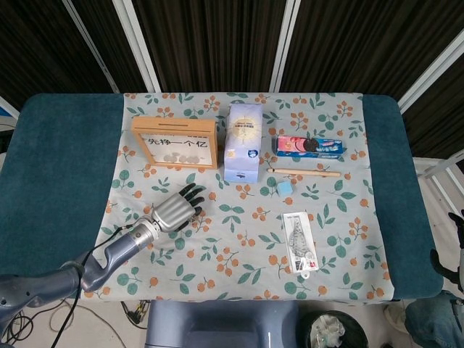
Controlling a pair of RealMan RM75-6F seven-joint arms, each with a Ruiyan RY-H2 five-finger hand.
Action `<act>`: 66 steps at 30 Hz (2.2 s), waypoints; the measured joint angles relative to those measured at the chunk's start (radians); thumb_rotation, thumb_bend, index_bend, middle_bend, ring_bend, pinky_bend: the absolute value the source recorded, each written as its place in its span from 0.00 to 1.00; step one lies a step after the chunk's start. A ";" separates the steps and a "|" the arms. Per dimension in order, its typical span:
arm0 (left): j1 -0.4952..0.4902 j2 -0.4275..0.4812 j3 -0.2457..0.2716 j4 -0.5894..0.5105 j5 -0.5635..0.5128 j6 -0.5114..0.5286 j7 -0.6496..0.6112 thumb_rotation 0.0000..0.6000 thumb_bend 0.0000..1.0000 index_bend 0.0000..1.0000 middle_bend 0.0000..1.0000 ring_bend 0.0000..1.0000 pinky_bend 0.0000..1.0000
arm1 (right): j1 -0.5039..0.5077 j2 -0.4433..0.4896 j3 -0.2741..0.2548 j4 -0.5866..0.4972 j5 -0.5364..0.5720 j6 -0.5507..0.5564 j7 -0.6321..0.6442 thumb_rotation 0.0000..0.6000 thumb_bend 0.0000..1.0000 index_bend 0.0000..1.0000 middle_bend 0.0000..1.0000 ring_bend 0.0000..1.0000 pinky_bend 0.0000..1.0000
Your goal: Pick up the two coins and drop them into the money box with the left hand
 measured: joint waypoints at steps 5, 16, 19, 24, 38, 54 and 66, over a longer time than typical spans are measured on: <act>0.005 0.005 -0.002 -0.004 0.005 0.011 0.006 1.00 0.38 0.43 0.17 0.00 0.00 | 0.000 0.001 0.000 -0.002 0.002 -0.001 -0.003 1.00 0.44 0.15 0.07 0.01 0.00; 0.011 0.016 0.001 -0.015 0.012 0.008 0.006 1.00 0.38 0.43 0.17 0.00 0.00 | 0.000 0.000 0.001 -0.004 0.008 0.000 -0.008 1.00 0.44 0.15 0.07 0.01 0.00; 0.012 0.020 0.004 -0.014 0.014 0.001 0.011 1.00 0.38 0.43 0.17 0.00 0.00 | 0.000 0.001 0.001 -0.005 0.006 0.000 -0.007 1.00 0.44 0.15 0.07 0.01 0.00; 0.013 0.021 0.000 -0.014 0.011 -0.003 0.010 1.00 0.38 0.43 0.17 0.00 0.00 | 0.000 0.002 0.000 -0.004 0.007 -0.001 -0.006 1.00 0.44 0.15 0.07 0.01 0.00; 0.012 0.012 0.008 0.002 0.025 -0.012 0.003 1.00 0.38 0.43 0.17 0.00 0.00 | 0.000 0.003 0.000 -0.003 0.005 -0.001 -0.004 1.00 0.44 0.15 0.07 0.01 0.00; 0.014 -0.011 0.021 0.038 0.049 -0.006 0.023 1.00 0.38 0.48 0.18 0.00 0.00 | 0.001 0.005 0.000 -0.006 0.010 -0.006 -0.001 1.00 0.44 0.15 0.07 0.01 0.00; 0.014 -0.032 0.024 0.064 0.060 0.000 0.028 1.00 0.38 0.53 0.19 0.00 0.00 | 0.002 0.010 -0.001 -0.010 0.016 -0.016 0.000 1.00 0.44 0.15 0.07 0.01 0.00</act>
